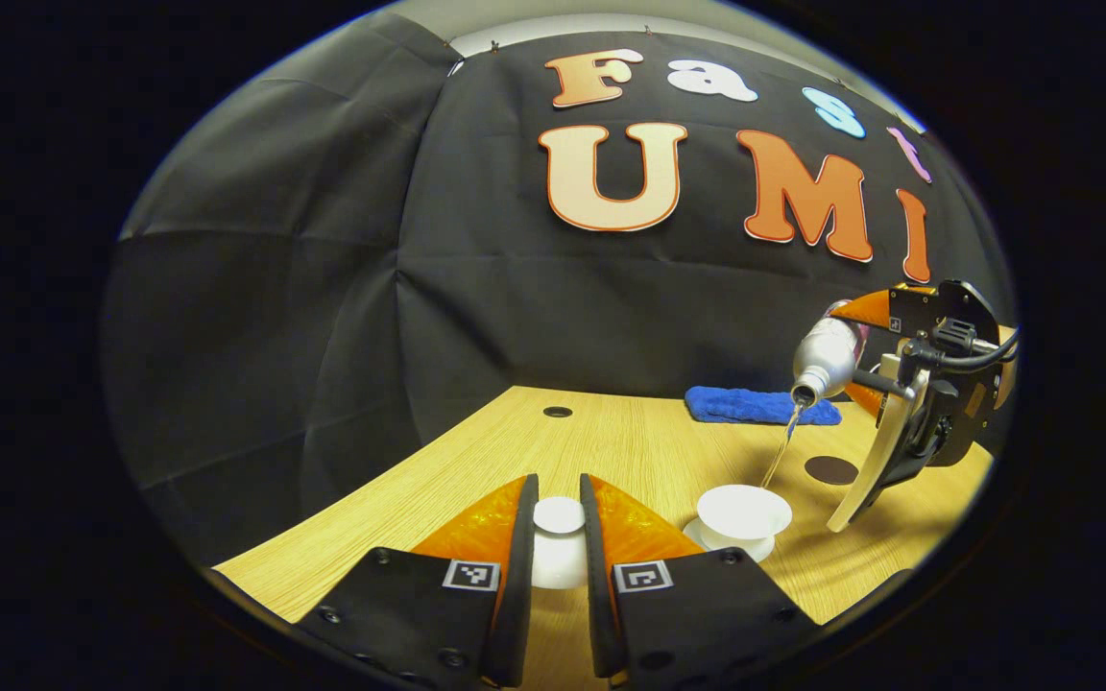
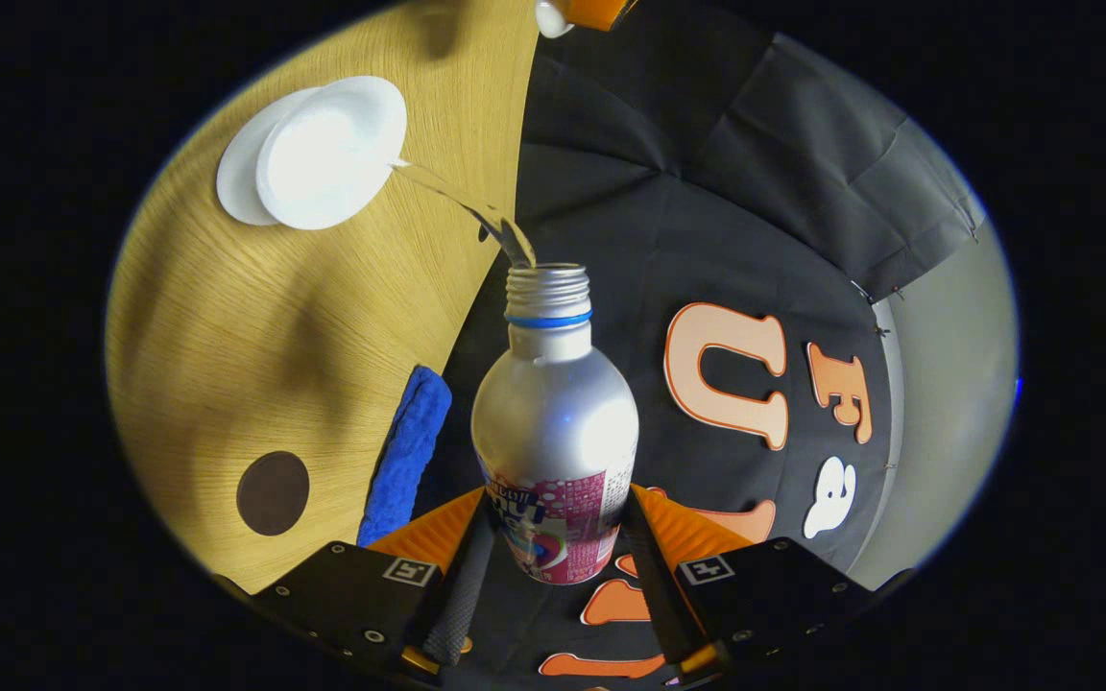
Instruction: Open the teacup lid with one hand, grasp the water bottle and pour water into the teacup with the other hand; after pouring, place the water bottle on the coaster and then close the teacup lid.
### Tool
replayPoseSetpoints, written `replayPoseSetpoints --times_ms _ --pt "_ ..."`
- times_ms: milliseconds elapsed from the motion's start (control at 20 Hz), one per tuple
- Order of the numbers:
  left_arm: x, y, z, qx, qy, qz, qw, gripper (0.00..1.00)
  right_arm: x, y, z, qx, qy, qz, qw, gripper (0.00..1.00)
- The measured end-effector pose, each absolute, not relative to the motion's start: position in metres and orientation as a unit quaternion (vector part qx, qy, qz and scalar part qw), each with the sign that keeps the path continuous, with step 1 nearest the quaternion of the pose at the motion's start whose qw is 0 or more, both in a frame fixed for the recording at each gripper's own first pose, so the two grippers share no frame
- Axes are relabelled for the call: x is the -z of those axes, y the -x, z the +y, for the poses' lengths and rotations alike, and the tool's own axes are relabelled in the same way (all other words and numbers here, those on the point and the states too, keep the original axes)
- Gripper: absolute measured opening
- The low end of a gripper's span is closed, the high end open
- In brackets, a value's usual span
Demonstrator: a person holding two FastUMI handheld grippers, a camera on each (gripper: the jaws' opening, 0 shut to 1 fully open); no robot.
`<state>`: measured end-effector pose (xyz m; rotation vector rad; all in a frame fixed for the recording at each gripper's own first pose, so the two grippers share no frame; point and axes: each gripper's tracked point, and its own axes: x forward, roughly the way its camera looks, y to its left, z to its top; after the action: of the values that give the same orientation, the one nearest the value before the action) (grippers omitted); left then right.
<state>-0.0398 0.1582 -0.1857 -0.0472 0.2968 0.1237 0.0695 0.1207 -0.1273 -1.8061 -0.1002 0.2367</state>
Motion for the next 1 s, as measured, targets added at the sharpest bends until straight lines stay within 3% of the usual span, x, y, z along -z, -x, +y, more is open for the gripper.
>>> replayPoseSetpoints --times_ms 600,1000 --pt "0.184 0.041 0.157 -0.06 0.027 0.145 0.987 0.29 0.101 -0.076 0.127 -0.089 0.795 -0.072 0.596 0.76" --pt "0.191 0.044 0.158 -0.061 0.033 0.154 0.986 0.29 0.118 -0.071 0.131 -0.105 0.815 -0.079 0.564 0.76"
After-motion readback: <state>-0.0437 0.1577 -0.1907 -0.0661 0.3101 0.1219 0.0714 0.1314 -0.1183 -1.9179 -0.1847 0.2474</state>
